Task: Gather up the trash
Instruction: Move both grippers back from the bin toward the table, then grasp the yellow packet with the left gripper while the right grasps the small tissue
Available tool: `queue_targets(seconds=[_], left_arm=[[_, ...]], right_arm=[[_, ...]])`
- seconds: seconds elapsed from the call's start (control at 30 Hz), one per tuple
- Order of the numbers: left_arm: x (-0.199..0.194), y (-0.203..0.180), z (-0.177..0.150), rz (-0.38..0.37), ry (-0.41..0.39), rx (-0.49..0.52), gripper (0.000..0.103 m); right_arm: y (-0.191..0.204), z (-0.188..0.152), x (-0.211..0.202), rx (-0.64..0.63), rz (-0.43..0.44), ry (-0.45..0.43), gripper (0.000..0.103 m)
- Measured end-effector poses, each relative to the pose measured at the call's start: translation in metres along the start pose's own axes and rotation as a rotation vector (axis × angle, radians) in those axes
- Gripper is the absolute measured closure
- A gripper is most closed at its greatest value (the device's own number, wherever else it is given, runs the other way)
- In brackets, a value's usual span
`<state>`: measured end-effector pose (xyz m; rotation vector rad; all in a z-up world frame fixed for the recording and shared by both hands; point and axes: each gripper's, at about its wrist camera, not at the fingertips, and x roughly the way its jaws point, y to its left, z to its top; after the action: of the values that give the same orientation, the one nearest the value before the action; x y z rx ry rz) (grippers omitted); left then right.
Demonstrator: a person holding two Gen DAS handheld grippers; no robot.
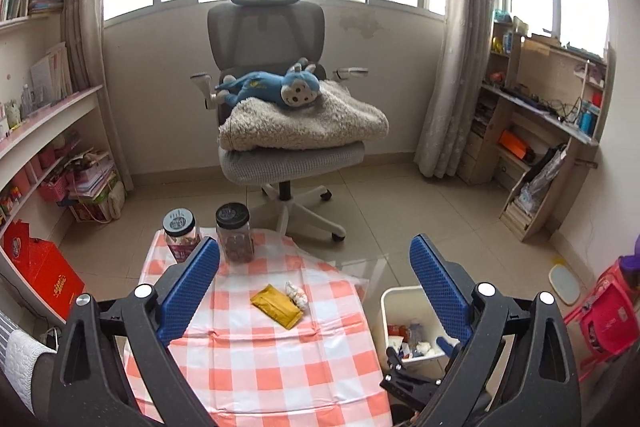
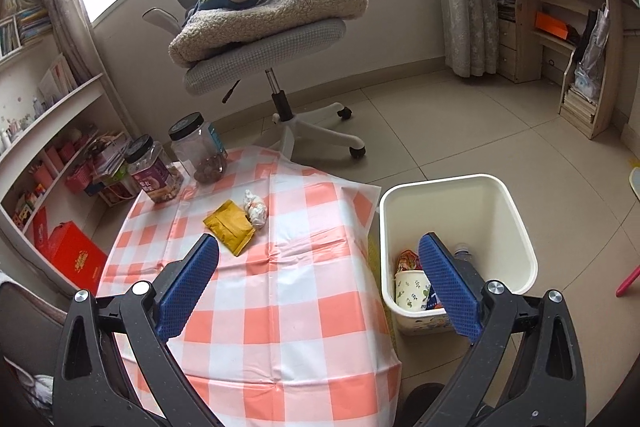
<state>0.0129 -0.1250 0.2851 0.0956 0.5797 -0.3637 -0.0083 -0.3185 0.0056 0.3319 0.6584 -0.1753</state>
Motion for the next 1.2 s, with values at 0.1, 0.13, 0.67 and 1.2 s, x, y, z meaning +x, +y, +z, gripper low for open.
queue_targets(seconds=[0.1, 0.13, 0.67, 1.2], left_arm=[[0.034, 0.022, -0.027, 0.022, 0.058, -0.02, 0.01], [0.048, 0.036, -0.036, 0.027, 0.082, -0.057, 0.01], [0.354, 0.117, -0.195, 0.161, 0.52, -0.466, 0.01], [0.471, 0.102, -0.222, 0.205, 0.634, -0.521, 0.033]], right_arm=[[0.014, 0.003, 0.011, -0.057, -0.028, 0.023, 0.007], [0.017, 0.005, 0.013, -0.072, -0.04, 0.025, 0.007], [0.007, 0.039, 0.098, -0.015, -0.178, 0.099, 0.007], [-0.024, 0.051, 0.125, 0.124, -0.218, 0.164, 0.007]])
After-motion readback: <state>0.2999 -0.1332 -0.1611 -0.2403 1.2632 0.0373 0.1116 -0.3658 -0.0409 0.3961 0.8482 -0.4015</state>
